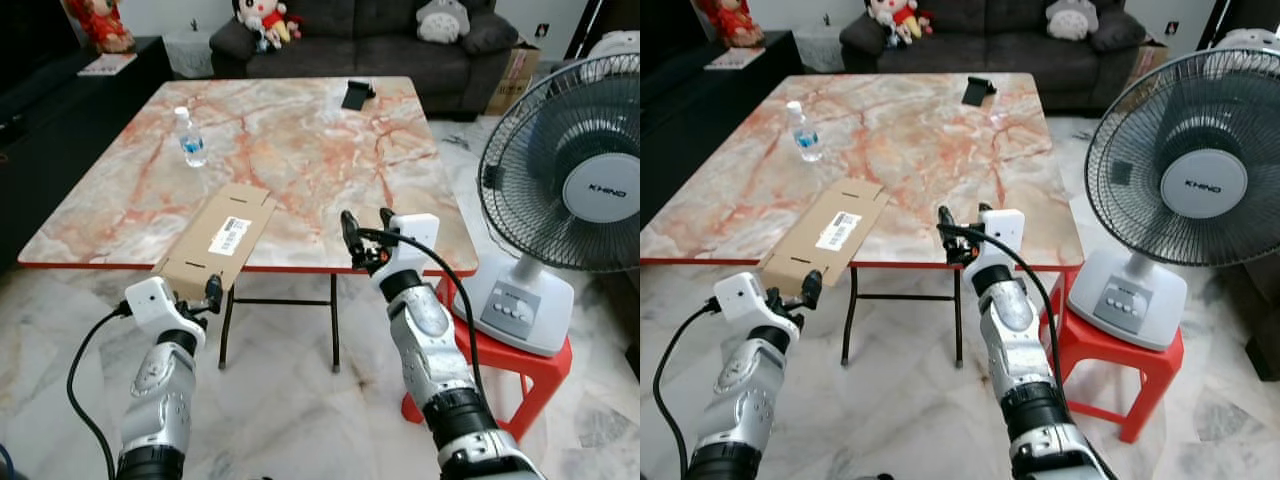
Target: Picking trash to rubbish bin
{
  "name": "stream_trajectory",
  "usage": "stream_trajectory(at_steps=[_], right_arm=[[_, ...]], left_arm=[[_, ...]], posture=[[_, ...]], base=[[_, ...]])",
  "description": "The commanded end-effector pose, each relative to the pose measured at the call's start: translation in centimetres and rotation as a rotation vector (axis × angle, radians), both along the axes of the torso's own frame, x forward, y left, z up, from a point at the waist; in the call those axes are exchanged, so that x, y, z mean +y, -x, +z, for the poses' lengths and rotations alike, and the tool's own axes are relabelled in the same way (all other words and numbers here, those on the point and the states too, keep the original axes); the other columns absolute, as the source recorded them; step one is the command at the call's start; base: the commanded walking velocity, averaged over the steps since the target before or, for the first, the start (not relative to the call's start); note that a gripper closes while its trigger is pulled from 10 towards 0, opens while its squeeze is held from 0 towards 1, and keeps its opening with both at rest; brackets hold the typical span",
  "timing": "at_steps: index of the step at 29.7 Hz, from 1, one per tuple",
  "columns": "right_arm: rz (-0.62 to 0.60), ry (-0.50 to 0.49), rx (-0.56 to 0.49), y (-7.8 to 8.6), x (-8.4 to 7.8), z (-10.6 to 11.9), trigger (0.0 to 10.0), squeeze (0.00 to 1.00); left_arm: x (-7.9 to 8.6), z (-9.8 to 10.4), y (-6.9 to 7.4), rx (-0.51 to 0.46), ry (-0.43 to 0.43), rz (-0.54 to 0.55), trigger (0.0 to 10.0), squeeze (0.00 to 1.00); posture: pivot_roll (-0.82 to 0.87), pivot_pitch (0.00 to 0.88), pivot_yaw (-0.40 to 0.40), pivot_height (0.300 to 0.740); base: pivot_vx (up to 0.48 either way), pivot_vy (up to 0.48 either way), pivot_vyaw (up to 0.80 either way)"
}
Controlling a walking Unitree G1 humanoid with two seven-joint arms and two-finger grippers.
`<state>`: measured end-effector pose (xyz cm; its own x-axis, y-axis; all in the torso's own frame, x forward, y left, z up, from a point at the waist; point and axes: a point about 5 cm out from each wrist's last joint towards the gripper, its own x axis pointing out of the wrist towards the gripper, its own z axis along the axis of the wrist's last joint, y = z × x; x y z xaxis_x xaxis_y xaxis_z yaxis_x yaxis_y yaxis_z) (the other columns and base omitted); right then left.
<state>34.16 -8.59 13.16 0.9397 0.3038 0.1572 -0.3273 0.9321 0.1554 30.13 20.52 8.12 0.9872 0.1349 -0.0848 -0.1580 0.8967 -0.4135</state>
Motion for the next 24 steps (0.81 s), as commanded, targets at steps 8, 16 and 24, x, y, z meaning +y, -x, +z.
stream_trajectory(at_steps=[8,16,24], right_arm=[[0.005,0.015,-0.011,0.4,-0.4,0.3,10.0,0.0],[0.013,0.014,-0.006,1.1,-0.3,0.3,10.0,0.0],[0.003,0.021,-0.005,1.4,-0.9,0.4,10.0,0.0]], left_arm=[[-0.2,-1.0,1.0,0.016,0.106,0.048,10.0,0.0],[0.6,-1.7,0.2,0.032,0.195,0.113,10.0,0.0],[1.2,-1.6,-1.0,0.037,0.247,0.154,10.0,0.0]], posture=[[0.07,0.131,0.03,0.74],[0.06,0.142,0.025,0.74],[0.04,0.168,0.019,0.74]], base=[[0.0,0.0,0.0],[0.0,0.0,0.0],[0.0,0.0,0.0]])
